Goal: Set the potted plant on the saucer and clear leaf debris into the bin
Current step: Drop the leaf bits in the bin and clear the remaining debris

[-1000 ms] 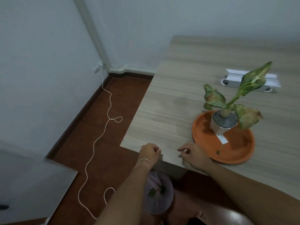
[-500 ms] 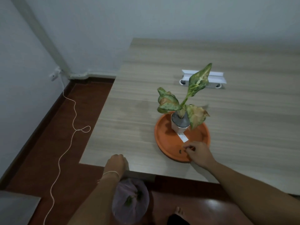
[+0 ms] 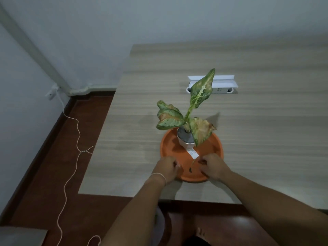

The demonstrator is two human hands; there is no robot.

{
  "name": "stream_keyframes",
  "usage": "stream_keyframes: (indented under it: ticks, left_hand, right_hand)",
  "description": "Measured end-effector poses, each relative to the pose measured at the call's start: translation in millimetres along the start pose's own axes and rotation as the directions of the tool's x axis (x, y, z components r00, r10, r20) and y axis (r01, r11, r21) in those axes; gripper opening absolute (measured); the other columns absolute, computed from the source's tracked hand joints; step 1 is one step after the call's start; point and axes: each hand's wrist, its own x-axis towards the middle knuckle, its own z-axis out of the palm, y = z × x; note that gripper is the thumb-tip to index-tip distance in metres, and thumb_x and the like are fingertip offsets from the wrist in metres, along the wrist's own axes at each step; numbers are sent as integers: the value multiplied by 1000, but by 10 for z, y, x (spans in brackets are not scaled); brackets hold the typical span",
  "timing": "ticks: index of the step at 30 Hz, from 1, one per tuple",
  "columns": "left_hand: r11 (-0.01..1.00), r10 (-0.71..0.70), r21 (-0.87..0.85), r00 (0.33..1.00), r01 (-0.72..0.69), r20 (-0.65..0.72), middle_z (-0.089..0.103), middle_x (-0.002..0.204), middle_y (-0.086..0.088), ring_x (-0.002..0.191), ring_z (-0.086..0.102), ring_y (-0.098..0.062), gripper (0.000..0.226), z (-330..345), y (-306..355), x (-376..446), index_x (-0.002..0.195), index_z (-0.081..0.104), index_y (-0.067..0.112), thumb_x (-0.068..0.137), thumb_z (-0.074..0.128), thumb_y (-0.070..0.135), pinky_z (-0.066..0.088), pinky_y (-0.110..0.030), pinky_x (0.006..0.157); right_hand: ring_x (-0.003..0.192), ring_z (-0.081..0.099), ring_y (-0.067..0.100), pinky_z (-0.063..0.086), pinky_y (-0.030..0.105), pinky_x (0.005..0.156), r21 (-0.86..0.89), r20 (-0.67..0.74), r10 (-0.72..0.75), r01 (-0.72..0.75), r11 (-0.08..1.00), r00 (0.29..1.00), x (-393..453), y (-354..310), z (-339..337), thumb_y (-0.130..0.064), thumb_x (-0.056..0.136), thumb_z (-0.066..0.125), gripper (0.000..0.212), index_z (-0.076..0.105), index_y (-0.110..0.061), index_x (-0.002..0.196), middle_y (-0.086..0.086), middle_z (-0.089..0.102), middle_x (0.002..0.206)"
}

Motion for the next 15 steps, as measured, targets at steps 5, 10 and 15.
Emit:
stream_keyframes:
  ticks: [5, 10, 15]
  left_hand:
    - [994, -22, 106, 992, 9, 124, 71, 96, -10, 90, 65, -29, 18, 261, 264, 173, 82, 69, 14, 87, 55, 23, 52, -35, 78]
    - [967, 14, 244, 975, -70, 224, 71, 101, -15, 93, 64, -35, 25, 341, 324, 271, 93, 74, 16, 87, 51, 24, 54, -42, 82]
    - [947, 15, 311, 976, -84, 219, 72, 94, -14, 87, 65, -35, 30, 407, 337, 337, 90, 75, 16, 85, 50, 33, 56, -43, 78]
  right_hand:
    - [96, 62, 33, 51, 37, 84, -274, 116, -119, 147, 950, 986, 129, 10, -11, -36, 82, 55, 27, 66, -22, 103, 9, 69, 106]
    - [99, 58, 35, 49, 40, 83, -314, 87, -97, 120, 942, 991, 240, 28, 81, -45, 88, 50, 35, 63, -23, 112, 11, 60, 112]
    - [96, 58, 32, 49, 38, 76, -369, 32, -142, 144, 918, 989, 281, 6, 161, -46, 91, 45, 36, 65, -22, 108, 10, 60, 105]
